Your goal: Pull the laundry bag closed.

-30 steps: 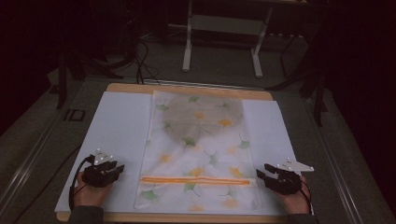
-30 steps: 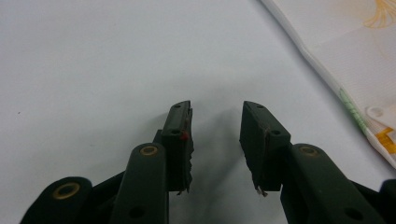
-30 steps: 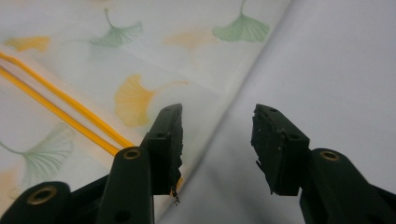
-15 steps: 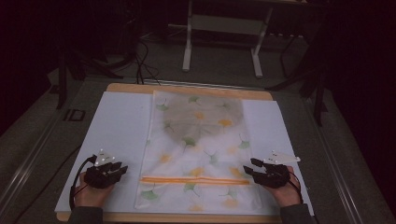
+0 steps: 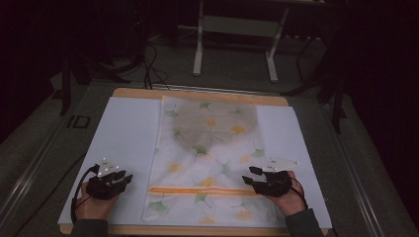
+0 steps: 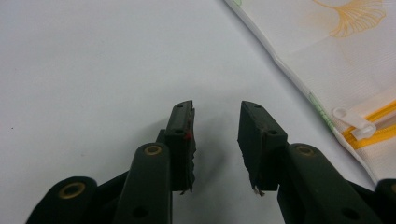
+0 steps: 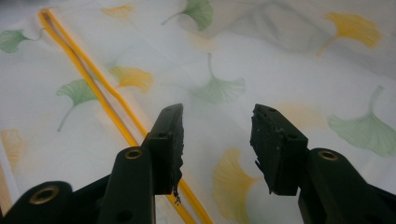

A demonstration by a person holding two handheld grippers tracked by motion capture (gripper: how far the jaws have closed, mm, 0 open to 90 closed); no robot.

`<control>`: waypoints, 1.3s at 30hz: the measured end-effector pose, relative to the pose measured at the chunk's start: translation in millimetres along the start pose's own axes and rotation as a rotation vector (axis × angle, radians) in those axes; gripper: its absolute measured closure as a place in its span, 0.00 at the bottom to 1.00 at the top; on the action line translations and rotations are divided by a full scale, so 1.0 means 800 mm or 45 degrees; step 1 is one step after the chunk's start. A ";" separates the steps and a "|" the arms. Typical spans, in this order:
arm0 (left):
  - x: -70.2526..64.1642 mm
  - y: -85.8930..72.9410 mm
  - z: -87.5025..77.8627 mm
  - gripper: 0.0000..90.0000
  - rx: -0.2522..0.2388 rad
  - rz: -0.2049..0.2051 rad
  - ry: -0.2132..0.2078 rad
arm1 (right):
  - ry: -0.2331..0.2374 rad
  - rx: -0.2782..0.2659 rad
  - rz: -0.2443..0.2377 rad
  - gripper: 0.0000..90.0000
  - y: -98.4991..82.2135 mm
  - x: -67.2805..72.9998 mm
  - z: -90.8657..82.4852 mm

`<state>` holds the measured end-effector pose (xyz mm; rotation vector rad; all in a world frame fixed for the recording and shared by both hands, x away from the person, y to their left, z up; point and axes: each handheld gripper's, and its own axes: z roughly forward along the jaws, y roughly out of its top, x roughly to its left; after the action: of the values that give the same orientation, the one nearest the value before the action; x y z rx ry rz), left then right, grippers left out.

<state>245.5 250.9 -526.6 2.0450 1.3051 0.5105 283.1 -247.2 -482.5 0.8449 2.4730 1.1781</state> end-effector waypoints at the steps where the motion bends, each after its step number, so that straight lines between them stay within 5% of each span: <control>1: 0.000 0.000 0.000 0.73 -0.001 0.003 0.000 | 0.008 0.004 -0.009 0.60 0.002 0.002 0.002; 14: 0.001 0.002 0.001 0.72 0.024 0.015 0.012 | 0.103 0.050 -0.083 0.58 0.021 0.024 0.035; 23: 0.002 0.001 0.001 0.74 0.010 -0.023 -0.015 | 0.141 0.049 -0.125 0.58 0.036 0.039 0.053; 39: 0.003 0.000 -0.003 0.71 0.003 -0.008 0.032 | 0.211 0.046 -0.185 0.61 0.063 0.062 0.084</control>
<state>245.4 253.5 -525.0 2.0416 1.3273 0.5337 295.3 -150.5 -485.6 0.5855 2.6440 1.1987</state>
